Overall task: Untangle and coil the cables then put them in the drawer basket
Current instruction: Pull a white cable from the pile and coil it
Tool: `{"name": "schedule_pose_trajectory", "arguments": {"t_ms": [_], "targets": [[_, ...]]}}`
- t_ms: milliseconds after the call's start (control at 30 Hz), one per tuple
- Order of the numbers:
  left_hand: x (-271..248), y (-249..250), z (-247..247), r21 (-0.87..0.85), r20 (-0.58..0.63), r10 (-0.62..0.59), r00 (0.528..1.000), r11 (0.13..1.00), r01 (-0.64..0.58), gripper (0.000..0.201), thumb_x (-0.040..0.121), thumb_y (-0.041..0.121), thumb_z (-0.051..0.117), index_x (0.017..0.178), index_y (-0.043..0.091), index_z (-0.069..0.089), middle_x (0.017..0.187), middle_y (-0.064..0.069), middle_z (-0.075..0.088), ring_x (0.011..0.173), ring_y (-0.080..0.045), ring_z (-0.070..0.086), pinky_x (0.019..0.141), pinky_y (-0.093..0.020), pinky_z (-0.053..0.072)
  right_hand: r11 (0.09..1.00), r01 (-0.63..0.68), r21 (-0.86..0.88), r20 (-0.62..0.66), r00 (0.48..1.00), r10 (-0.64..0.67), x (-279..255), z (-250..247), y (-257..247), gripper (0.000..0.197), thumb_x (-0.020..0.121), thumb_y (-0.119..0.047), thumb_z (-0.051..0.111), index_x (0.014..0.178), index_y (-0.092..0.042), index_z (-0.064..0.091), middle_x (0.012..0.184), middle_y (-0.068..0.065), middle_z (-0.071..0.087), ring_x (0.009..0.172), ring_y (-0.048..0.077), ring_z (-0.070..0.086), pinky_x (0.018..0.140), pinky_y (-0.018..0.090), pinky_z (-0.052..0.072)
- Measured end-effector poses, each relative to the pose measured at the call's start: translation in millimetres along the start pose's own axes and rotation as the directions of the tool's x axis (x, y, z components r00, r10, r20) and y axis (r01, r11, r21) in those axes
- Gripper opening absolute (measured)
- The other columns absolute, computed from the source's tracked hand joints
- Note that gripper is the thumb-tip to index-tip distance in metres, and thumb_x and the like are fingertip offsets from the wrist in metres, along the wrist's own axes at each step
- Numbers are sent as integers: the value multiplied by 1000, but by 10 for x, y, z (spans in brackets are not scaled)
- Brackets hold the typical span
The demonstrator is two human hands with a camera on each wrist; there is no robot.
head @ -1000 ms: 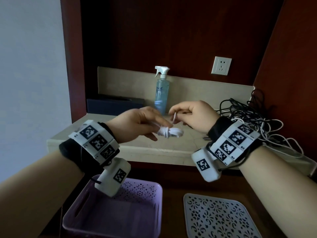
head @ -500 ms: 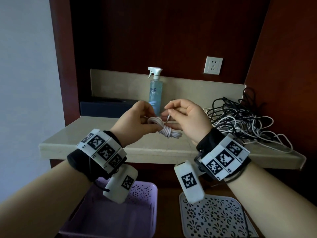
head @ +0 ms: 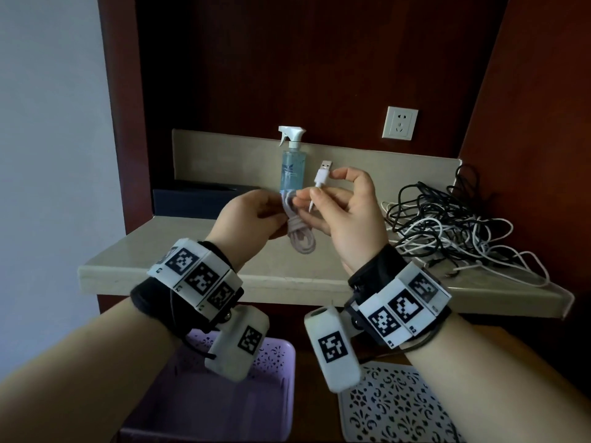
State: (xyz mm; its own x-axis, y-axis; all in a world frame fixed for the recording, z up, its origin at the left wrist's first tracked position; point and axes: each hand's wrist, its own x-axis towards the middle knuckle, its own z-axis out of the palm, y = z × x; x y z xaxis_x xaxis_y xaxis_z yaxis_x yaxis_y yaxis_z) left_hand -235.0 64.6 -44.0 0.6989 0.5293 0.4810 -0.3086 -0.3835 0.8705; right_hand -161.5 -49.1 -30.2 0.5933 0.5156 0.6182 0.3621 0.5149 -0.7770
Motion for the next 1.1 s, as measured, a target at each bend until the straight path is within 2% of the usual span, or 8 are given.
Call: {"name": "schedule_pose_trajectory", "arguments": {"t_ms": [133,233,333,400,500,633,867,1100], "targets": [[-62,59,-26,-135,111,-29,993,990,44,32,93,-8,42,97,17,61,87,-1,69,79,-13,68,71,-27,57,999,43,23,48,998,-44,-8,145,-55,23,92,2,48,95,-20,41,80,4,67,76,14,69,76,30,57],[-103,83,-72,-240,277,-39,960,965,108,30,88,-1,52,113,14,56,103,-6,66,92,-19,65,80,-41,57,991,12,134,10,1000,-13,45,127,-97,21,93,3,46,97,-16,43,77,6,65,73,14,68,72,29,58],[-97,68,-82,-92,223,-7,975,995,28,36,79,9,66,112,21,55,104,-4,66,94,-17,66,70,-27,55,983,7,185,21,1000,-11,55,126,-96,17,93,4,45,100,-12,44,75,5,65,72,13,68,70,27,58],[-73,67,-94,0,151,27,988,1000,-27,30,83,8,66,104,28,57,101,-1,68,91,-13,67,68,-20,51,995,54,85,45,997,-58,58,113,-105,15,93,2,45,103,-9,45,74,0,66,72,12,68,64,22,56],[-30,75,-148,-73,97,-6,995,997,14,27,85,3,62,100,25,61,96,-1,69,88,-14,68,74,-28,52,981,135,-142,69,990,-127,87,7,-162,14,93,2,47,105,-5,46,75,3,65,63,6,64,50,11,43],[-9,49,-164,-78,93,-34,995,996,41,28,85,0,62,108,16,62,100,-8,70,93,-21,68,80,-34,54,918,165,-360,79,986,-147,76,-105,-164,12,89,-2,56,86,-13,54,71,0,63,56,6,63,41,14,40],[-41,-12,-140,18,70,-21,997,1000,20,27,83,5,66,97,28,63,94,0,71,87,-15,69,79,-29,55,641,280,-714,251,958,-139,88,-166,-94,8,86,-6,62,80,-11,65,66,-8,63,58,-1,63,53,8,45],[-55,-23,-68,111,44,42,998,993,-47,30,82,8,70,95,33,59,97,1,69,89,-14,67,77,-28,56,528,286,-800,274,956,-102,135,-127,-93,9,83,-15,64,74,-12,65,69,4,69,66,20,67,67,36,54]]}}
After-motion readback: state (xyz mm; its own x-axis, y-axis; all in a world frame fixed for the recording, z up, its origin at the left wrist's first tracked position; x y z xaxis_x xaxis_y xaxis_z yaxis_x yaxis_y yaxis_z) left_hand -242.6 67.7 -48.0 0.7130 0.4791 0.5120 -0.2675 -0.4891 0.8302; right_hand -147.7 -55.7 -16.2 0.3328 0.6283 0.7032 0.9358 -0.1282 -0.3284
